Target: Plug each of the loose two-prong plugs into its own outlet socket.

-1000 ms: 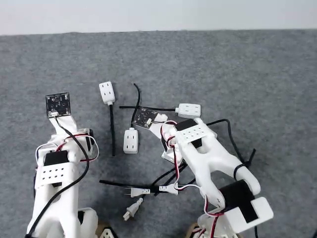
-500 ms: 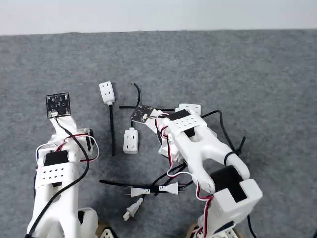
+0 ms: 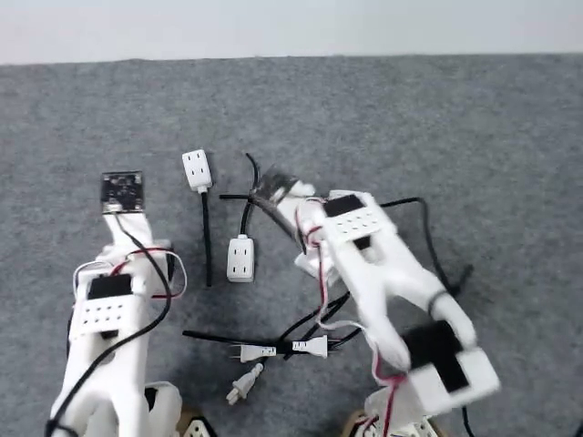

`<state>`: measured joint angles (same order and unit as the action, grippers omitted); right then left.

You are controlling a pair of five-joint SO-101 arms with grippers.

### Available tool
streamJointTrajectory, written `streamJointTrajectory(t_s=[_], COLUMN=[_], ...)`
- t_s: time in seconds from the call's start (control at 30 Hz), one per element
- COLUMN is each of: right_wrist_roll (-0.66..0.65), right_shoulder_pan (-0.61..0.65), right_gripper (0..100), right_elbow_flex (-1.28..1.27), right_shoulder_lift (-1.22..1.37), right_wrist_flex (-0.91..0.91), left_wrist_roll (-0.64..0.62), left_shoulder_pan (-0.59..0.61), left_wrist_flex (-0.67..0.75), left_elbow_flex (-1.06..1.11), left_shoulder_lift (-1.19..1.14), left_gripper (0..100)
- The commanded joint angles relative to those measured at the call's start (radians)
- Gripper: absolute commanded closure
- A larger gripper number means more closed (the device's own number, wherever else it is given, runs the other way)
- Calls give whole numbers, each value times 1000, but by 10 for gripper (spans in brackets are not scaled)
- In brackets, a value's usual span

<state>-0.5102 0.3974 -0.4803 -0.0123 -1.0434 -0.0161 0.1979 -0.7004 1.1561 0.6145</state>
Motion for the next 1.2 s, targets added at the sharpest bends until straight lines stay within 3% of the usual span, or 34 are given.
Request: streamJointTrajectory(t_s=[0.0,0.13,0.2,0.4,0.53,0.8,1.17], right_wrist_roll=[124,230,265,373,384,456,463], right_shoulder_pan=[-7,-2,22,171,277,384,386], right_gripper=[990,990,990,990,990,990,990], right_elbow_flex=[-23,-32,-29,-28,-31,-35,-31], right_shoulder_lift=[-232,-409,-475,-588,-595,-567,-460], right_wrist_flex=[-4,-4,-2,7,48,54,79], left_wrist_roll=[43,63,138,261,446,537,618], left_shoulder_pan=[-23,-26,-26,-38,-110,-184,-195], left_wrist_flex=[18,-103,-164,-293,-365,-328,-287], left_elbow_flex=[-120,-248,-311,-437,-438,-302,-145], left_shoulder_lift=[-173,-334,-405,-548,-559,-427,-232], left_gripper=[987,988,988,988,988,988,988])
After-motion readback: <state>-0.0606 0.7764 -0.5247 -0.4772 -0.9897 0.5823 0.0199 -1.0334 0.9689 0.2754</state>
